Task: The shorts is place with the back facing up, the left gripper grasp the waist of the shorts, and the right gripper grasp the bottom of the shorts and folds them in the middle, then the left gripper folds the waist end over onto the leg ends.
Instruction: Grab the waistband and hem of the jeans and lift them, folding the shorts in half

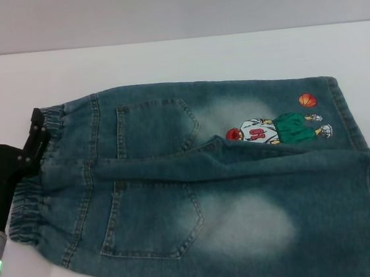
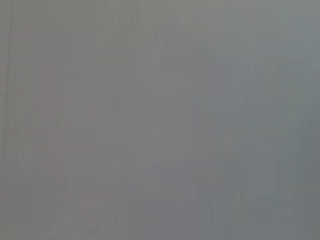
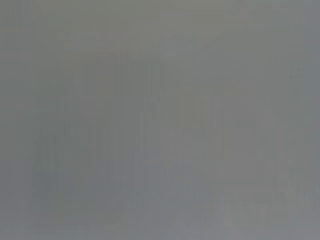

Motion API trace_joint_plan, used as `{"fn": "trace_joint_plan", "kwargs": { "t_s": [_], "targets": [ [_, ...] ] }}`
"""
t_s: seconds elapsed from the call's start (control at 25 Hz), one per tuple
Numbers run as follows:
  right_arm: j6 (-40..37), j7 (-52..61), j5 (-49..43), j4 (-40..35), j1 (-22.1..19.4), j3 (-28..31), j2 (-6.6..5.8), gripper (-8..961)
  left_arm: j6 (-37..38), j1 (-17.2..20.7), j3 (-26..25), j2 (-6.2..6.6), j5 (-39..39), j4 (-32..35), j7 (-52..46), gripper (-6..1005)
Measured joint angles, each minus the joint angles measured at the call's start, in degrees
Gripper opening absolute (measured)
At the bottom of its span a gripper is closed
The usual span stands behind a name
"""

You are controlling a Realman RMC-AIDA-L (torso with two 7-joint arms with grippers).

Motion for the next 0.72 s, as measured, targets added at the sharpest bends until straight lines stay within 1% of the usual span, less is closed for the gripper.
{"fn": "trace_joint_plan", "kwargs": {
  "t_s": [0.32,0.44,0.48,0.56,0.64,0.72],
  "targets": [
    [-0.42,0.0,-0.18,0.0,0.21,-0.07,0.0,734,-0.07,0.19,0.19,0.01,0.0,-0.08,0.0,854],
    [-0.45,0.02,-0.26,0.01,0.18,-0.59,0.0,733,-0.65,0.32,0.28,0.18,0.0,-0.73,-0.16,854],
    [-0.47,0.05,-0.3,0.09,0.15,-1.13,-0.04,733,-2.09,0.57,0.36,0.47,0.24,-2.24,-0.71,855],
    [-0.73,1.04,-0.31,0.5,0.17,-1.92,-0.21,733,-3.2,0.82,0.3,0.77,0.35,-3.81,-0.91,855],
    [-2.27,4.6,-0.6,2.01,0.14,-2.23,-0.64,733,-3.2,0.82,0.3,0.77,0.35,-3.81,-0.91,855],
    [-6.06,9.13,-2.19,5.68,-0.65,-2.27,-1.48,732,-7.61,2.0,-0.05,2.57,0.72,-10.06,-0.67,855]
  ]
}}
